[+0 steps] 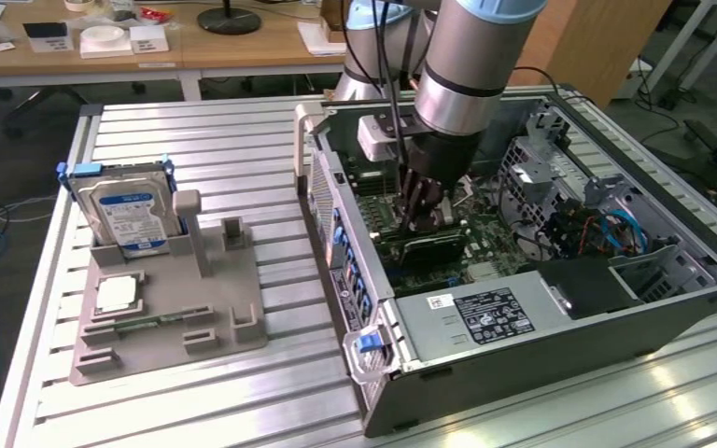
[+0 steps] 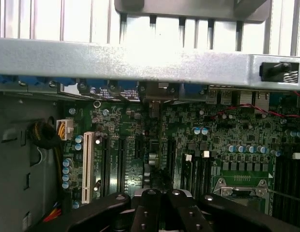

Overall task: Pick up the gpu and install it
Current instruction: 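Press down on the gpu until it lock into place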

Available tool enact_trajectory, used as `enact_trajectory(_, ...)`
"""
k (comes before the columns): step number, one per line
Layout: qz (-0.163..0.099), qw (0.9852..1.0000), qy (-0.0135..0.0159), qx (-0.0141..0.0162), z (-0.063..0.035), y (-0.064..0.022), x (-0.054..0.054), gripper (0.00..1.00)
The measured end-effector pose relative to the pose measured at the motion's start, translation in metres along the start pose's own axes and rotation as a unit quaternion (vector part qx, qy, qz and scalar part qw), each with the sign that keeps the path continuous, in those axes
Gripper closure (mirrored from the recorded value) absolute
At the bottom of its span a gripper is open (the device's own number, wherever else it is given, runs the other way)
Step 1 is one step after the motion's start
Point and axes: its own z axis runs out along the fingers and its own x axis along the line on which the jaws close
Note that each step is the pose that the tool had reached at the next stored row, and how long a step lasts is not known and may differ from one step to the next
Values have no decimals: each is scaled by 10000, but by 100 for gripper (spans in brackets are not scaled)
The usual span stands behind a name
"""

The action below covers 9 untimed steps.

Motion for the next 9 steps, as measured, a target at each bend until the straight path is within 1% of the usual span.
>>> enact_trajectory(9,0,10000,0,0,0,0,0,89)
